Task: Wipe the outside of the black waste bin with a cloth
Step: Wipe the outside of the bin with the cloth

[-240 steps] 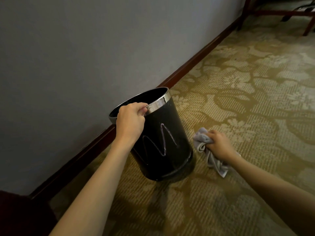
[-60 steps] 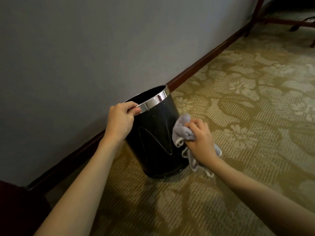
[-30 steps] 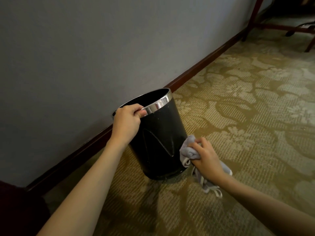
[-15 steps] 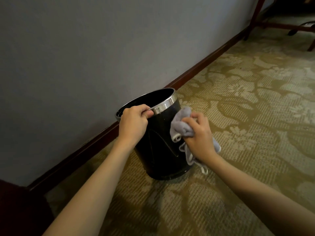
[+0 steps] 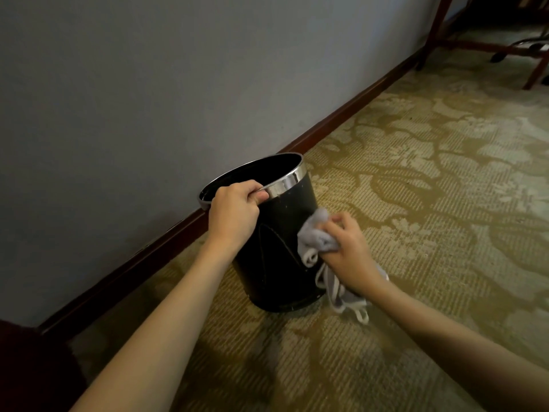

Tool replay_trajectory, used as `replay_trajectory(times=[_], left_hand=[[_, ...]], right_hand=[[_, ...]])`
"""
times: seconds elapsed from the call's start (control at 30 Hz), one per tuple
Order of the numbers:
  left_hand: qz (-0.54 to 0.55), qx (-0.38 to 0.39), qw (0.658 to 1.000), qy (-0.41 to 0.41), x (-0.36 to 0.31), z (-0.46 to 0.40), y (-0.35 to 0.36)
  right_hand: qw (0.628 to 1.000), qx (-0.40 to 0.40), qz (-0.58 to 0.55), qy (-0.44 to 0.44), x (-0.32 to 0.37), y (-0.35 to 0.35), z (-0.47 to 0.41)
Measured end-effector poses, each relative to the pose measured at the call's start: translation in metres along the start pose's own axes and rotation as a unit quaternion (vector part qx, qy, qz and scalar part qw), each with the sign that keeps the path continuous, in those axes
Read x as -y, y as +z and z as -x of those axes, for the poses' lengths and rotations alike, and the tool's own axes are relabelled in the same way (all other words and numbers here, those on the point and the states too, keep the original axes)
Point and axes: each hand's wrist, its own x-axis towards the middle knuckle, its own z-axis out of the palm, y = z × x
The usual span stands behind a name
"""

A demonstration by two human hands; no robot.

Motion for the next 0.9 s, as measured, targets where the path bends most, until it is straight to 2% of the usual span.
replay_trajectory(times=[0.13,0.23,0.43,0.63,0.73,0.8,0.9], left_hand=[[-0.007,-0.007,1.000,-0.003,-0.004,0.000,0.001],[-0.007,-0.013,1.000,-0.012,0.002,-0.003,-0.003],[0.006,-0.005,1.000,-0.022,0.018,-0.009,-0.012],[0.015,0.007,1.000,-0.023,0.021,-0.011,-0.014],[0.005,0.005,1.000,-0.007,0.012,-0.008,-0.005],[-0.007,-0.004,1.000,-0.005,0.006,-0.009,-0.002],[-0.023,-0.010,1.000,-0.005,0.004,-0.014,0.000]], right_hand=[[0.995,-0.095,-0.031,-0.008,0.023,-0.006,-0.050],[0.992,-0.126,-0.002,-0.018,0.028,0.004,-0.051],[0.993,-0.057,0.084,-0.058,0.007,0.034,-0.001],[0.980,0.134,0.138,-0.053,-0.028,0.034,0.063],[0.981,0.133,0.142,-0.013,-0.028,0.030,0.058],[0.988,0.123,0.095,-0.008,-0.021,0.024,0.041],[0.998,0.036,0.046,-0.008,-0.005,0.010,0.006]])
